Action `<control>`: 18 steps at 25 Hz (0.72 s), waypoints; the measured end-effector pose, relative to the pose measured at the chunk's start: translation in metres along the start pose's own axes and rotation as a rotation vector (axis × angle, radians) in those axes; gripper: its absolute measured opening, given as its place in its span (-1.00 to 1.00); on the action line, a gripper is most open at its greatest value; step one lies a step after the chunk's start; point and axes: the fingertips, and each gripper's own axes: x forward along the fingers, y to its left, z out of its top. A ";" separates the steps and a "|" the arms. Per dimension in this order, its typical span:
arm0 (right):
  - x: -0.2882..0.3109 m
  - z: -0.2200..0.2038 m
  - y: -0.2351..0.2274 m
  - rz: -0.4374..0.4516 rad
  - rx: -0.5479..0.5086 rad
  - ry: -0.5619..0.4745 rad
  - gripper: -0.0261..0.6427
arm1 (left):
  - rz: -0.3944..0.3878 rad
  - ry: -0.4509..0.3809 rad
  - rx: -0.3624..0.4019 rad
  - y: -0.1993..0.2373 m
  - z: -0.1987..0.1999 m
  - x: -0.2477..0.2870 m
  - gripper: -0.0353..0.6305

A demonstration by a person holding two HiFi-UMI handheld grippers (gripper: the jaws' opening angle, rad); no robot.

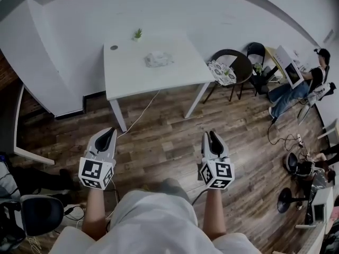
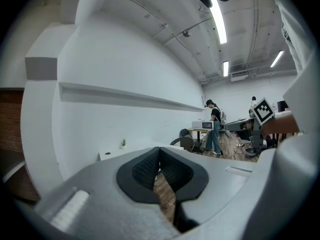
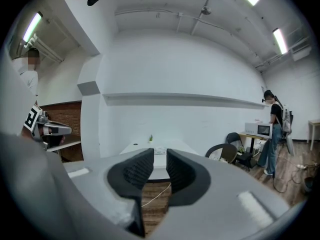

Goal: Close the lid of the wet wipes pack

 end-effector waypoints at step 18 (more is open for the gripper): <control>0.172 0.013 -0.034 0.082 -0.005 -0.023 -0.67 | 0.063 0.013 0.005 0.061 -0.006 0.133 -0.89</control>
